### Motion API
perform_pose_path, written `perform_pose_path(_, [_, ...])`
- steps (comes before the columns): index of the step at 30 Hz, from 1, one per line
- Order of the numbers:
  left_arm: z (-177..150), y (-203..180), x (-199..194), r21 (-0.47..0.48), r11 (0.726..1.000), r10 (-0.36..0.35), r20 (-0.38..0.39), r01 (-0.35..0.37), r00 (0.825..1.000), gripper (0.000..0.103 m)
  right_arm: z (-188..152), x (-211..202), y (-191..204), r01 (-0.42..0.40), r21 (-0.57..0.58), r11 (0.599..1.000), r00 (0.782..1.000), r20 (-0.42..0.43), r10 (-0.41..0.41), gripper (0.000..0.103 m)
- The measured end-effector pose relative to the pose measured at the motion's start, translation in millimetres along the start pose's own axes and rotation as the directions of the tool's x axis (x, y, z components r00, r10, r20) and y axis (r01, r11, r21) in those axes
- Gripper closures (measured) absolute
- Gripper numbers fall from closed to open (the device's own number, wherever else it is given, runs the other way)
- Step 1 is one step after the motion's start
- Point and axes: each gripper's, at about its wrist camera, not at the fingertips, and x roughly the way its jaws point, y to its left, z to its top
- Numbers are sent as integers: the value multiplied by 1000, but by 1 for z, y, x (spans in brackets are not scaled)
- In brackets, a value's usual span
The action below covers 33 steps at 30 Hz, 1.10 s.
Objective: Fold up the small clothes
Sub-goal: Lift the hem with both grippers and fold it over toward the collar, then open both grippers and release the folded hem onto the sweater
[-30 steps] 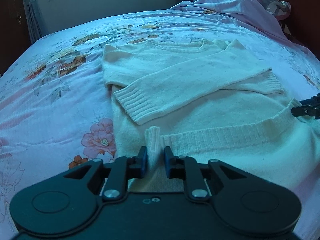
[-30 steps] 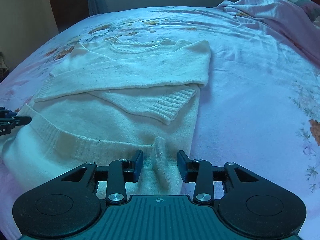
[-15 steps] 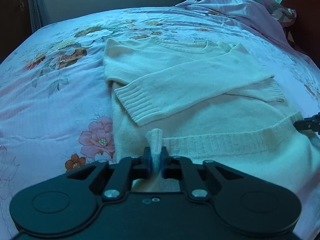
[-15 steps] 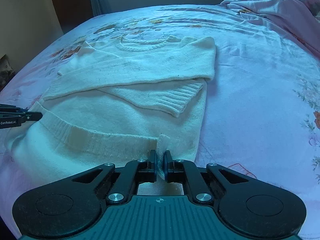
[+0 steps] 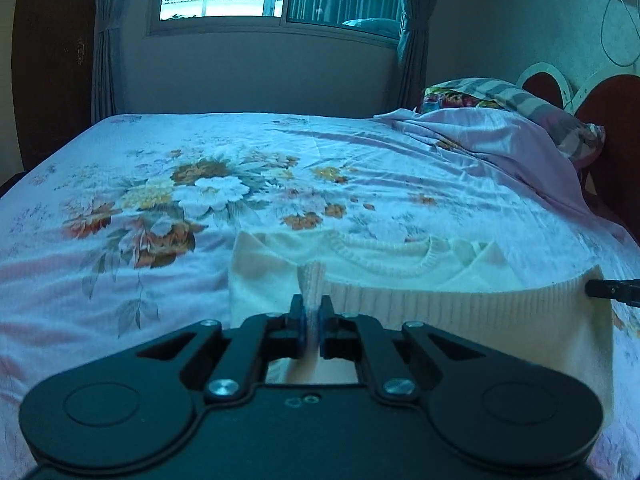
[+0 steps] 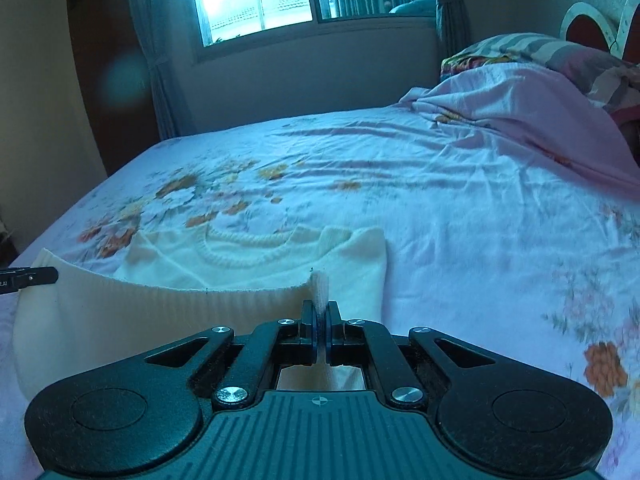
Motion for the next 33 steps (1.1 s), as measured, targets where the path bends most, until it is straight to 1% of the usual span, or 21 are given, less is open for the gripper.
perform_pose_path(4, [27, 1, 40, 16, 1000, 19, 20, -19, 1000, 99, 28, 39, -5, 35, -15, 999, 999, 22, -34, 100])
perform_pose_path(8, [49, 7, 88, 4, 999, 38, 20, -38, 999, 99, 51, 87, -14, 65, -20, 998, 998, 27, -65, 100])
perform_pose_path(13, [59, 11, 143, 1, 998, 63, -12, -63, 998, 99, 69, 150, -29, 105, -22, 994, 994, 0, -105, 100])
perform_pose_path(16, [54, 14, 173, 2, 996, 89, -44, -89, 995, 99, 69, 183, -33, 128, -34, 991, 991, -30, -129, 100])
perform_pose_path(18, [46, 13, 191, 11, 993, 121, -72, -121, 990, 98, 63, 201, -34, 150, -52, 987, 987, -50, -153, 100])
perform_pose_path(19, [41, 14, 200, 14, 992, 126, -96, -125, 987, 98, 60, 209, -34, 162, -55, 985, 984, -62, -165, 100])
perform_pose_path(21, [32, 13, 215, 54, 985, 167, -126, -161, 978, 93, 49, 228, -34, 192, -90, 977, 974, -103, -201, 100])
perform_pose_path(23, [27, 8, 219, 108, 979, 186, -129, -172, 974, 93, 41, 237, -31, 214, -141, 967, 967, -112, -230, 100])
perform_pose_path(24, [29, 6, 217, 119, 977, 194, -132, -179, 972, 92, 42, 238, -28, 222, -160, 962, 964, -113, -241, 100])
perform_pose_path(25, [31, 6, 213, 117, 976, 198, -136, -183, 971, 85, 45, 237, -27, 225, -167, 960, 962, -119, -246, 100])
perform_pose_path(26, [33, 7, 207, 107, 976, 200, -132, -187, 971, 78, 49, 232, -28, 220, -148, 964, 963, -126, -239, 100])
perform_pose_path(28, [36, 8, 187, 93, 979, 193, -114, -183, 975, 74, 56, 215, -31, 213, -100, 972, 968, -111, -224, 100])
perform_pose_path(30, [33, 8, 163, 81, 983, 173, -99, -165, 980, 60, 59, 188, -29, 210, -79, 975, 973, -80, -216, 99])
perform_pose_path(31, [30, 6, 150, 81, 984, 166, -86, -159, 982, 45, 58, 175, -27, 199, -62, 978, 977, -71, -203, 96])
perform_pose_path(32, [25, 4, 138, 87, 983, 168, -80, -161, 983, 33, 54, 164, -24, 184, -58, 981, 980, -71, -188, 82])
perform_pose_path(33, [20, 0, 127, 98, 984, 154, -79, -146, 985, 33, 50, 152, -19, 174, -61, 983, 981, -72, -178, 70])
